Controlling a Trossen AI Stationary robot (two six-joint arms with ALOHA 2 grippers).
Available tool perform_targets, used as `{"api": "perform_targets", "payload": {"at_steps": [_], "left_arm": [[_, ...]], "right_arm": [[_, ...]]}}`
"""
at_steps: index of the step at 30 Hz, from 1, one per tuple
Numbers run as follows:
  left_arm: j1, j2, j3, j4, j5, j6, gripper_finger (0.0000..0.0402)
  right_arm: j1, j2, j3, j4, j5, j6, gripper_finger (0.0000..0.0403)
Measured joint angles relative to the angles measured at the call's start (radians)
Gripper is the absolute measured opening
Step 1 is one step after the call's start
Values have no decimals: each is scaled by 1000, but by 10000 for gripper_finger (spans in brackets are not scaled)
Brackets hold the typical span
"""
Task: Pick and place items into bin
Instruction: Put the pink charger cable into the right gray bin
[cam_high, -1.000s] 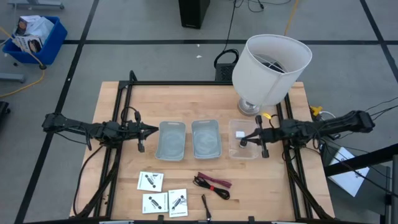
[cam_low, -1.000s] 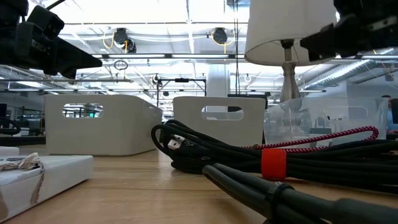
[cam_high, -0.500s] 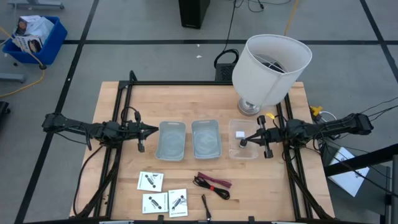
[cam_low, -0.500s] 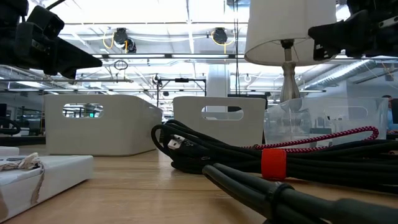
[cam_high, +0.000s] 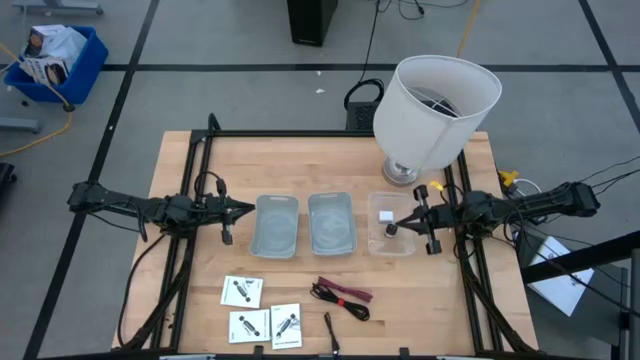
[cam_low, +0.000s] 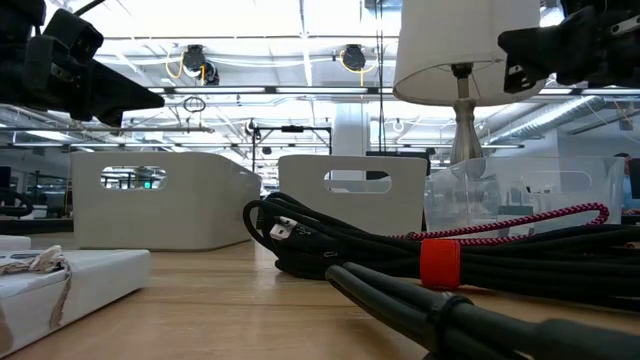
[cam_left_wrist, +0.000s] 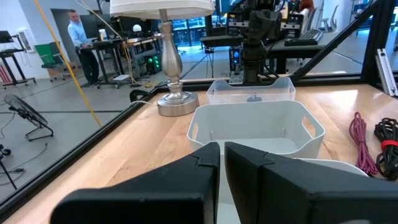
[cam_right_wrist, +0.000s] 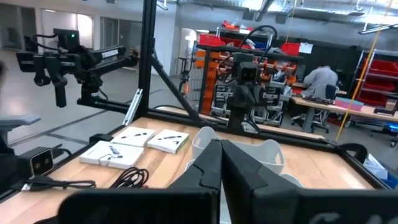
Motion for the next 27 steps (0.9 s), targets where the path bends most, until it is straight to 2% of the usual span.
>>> {"api": "perform_targets", "payload": {"at_steps": [16,27], "left_arm": [[0,0,0,20,1,-13,33],[0,0,0,183,19,-247,33]], "right_arm": [[0,1,0,-4,1,-1,1],[0,5,1,-7,2,-2,1]]}}
